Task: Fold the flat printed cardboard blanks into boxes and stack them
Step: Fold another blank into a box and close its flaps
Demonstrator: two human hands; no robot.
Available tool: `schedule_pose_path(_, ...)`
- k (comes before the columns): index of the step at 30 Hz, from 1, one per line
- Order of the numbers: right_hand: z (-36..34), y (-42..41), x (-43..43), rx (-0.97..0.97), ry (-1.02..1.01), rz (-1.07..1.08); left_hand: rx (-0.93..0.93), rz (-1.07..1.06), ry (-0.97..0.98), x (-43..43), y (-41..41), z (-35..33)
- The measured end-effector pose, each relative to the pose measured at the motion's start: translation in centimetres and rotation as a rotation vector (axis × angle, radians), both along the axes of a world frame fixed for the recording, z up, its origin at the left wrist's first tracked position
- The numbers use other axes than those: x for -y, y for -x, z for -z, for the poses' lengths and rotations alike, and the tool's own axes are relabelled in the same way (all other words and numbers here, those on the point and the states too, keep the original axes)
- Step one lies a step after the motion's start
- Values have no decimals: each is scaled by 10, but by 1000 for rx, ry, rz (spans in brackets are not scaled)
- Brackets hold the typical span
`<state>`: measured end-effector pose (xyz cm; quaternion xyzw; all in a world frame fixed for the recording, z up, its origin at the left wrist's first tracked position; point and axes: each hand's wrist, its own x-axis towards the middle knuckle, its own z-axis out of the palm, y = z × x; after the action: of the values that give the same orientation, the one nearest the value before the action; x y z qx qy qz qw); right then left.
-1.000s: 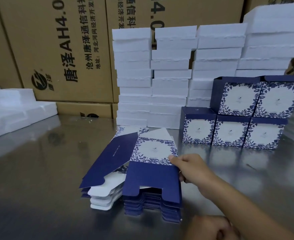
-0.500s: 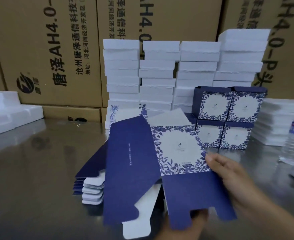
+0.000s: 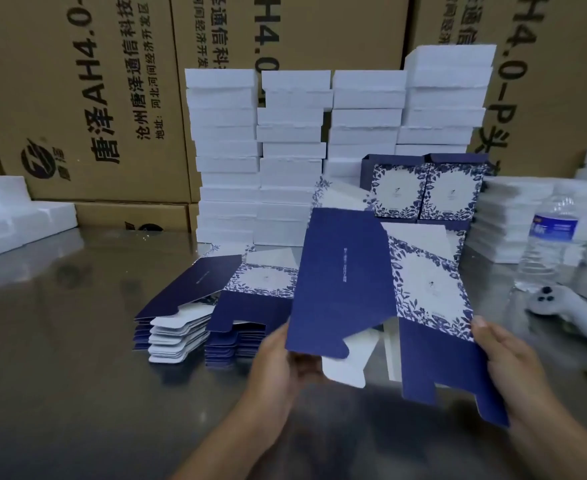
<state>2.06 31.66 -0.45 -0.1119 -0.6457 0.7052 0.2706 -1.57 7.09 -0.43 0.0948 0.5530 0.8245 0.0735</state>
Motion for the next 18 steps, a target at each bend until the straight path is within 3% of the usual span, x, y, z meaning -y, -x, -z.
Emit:
schedule_pose_path(3,2,2,-4,4,-13,12,-36,28,-97,15,1,-12)
schedule_pose_path(12,17,5,-1,-20,-132,9,-176,-162,349,29,2,-17)
schedule_pose_path(18,22,6,0,-16,-160,-7,-250,-159,445,32,7,-9)
